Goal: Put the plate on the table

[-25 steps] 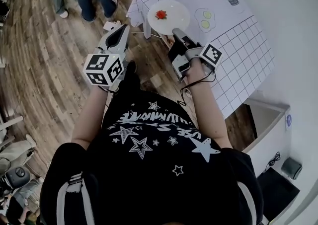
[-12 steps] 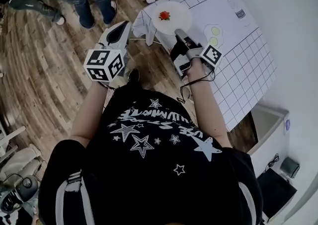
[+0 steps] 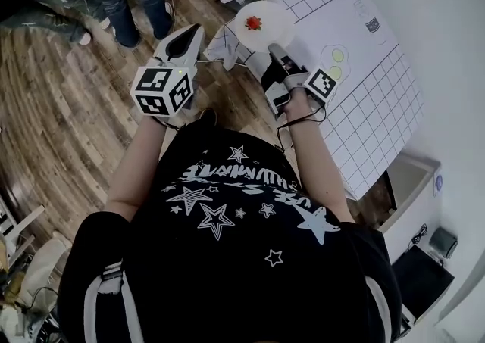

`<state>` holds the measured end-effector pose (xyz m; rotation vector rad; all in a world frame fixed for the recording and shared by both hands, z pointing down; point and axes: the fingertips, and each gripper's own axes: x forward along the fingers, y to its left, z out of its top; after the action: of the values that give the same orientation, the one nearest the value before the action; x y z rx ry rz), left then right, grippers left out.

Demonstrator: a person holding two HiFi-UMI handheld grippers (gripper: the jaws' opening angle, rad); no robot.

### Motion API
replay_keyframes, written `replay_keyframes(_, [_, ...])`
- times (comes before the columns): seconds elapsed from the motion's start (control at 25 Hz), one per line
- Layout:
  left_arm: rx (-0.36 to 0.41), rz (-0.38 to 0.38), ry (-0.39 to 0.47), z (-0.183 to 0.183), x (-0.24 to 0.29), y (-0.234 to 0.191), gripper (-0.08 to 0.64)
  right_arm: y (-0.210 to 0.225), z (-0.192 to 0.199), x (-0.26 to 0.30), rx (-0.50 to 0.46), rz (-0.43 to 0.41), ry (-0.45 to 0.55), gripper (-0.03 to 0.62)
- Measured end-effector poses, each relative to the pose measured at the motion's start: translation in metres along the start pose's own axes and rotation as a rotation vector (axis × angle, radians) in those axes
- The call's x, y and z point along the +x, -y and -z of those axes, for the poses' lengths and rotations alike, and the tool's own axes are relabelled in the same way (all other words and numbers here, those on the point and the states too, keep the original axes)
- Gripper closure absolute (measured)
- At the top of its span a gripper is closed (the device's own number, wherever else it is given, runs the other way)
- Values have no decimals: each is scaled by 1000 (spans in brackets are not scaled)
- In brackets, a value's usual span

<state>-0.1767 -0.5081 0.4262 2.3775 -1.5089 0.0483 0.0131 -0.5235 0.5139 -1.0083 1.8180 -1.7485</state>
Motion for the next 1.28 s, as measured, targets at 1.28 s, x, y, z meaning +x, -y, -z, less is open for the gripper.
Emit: replay_keyframes(1.28, [-37, 134, -96, 19, 48, -37, 551, 67, 10, 44, 142, 282, 95, 568])
